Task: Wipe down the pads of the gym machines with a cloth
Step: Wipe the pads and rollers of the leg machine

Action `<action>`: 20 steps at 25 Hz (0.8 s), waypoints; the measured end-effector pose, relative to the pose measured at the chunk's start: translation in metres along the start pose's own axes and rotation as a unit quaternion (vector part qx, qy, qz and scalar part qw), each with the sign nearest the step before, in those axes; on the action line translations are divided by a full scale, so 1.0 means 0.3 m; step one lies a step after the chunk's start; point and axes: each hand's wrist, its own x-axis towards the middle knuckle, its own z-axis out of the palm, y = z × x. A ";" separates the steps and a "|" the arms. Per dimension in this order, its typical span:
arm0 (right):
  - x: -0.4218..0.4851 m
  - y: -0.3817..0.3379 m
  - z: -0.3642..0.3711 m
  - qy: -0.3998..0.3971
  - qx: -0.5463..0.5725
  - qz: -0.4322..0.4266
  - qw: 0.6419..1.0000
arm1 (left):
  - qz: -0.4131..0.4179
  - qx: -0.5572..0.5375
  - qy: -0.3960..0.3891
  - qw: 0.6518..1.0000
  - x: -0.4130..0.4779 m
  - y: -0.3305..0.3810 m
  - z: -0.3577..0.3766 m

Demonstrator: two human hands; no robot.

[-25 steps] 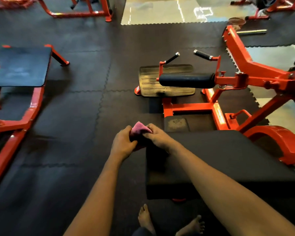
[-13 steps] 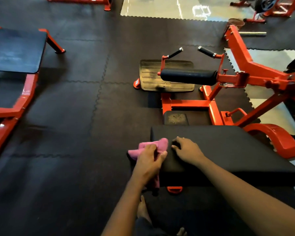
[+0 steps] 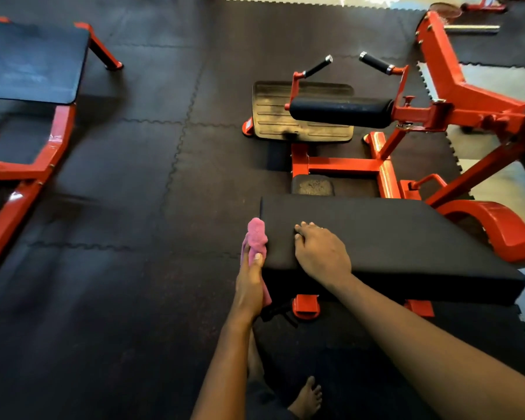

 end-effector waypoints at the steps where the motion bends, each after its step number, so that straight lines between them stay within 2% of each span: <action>1: -0.008 -0.009 -0.005 0.016 -0.006 0.007 1.000 | 0.000 0.014 0.002 1.000 0.013 0.002 -0.001; 6: 0.008 -0.038 -0.002 0.024 -0.019 0.056 0.998 | -0.062 0.127 -0.078 0.987 0.316 0.030 -0.016; 9: 0.028 -0.029 0.021 -0.006 -0.007 0.058 0.998 | -0.109 0.092 -0.095 0.985 0.429 0.051 -0.006; 11: 0.044 -0.020 0.022 -0.028 -0.005 0.052 0.998 | -0.093 0.014 -0.085 0.992 0.343 0.079 0.008; 13: 0.046 -0.014 0.026 -0.036 -0.014 0.048 0.998 | -0.092 -0.020 -0.101 0.990 0.249 0.050 -0.008; 15: 0.061 -0.019 0.032 -0.042 -0.012 0.062 0.997 | -0.084 0.000 -0.118 0.989 0.237 0.008 -0.019; 17: 0.117 -0.034 0.041 -0.052 -0.002 0.080 0.995 | -0.091 0.030 -0.107 0.990 0.355 -0.011 -0.026; 20: 0.217 -0.066 0.077 -0.071 -0.008 0.073 0.995 | -0.045 0.103 -0.097 0.989 0.587 -0.014 0.016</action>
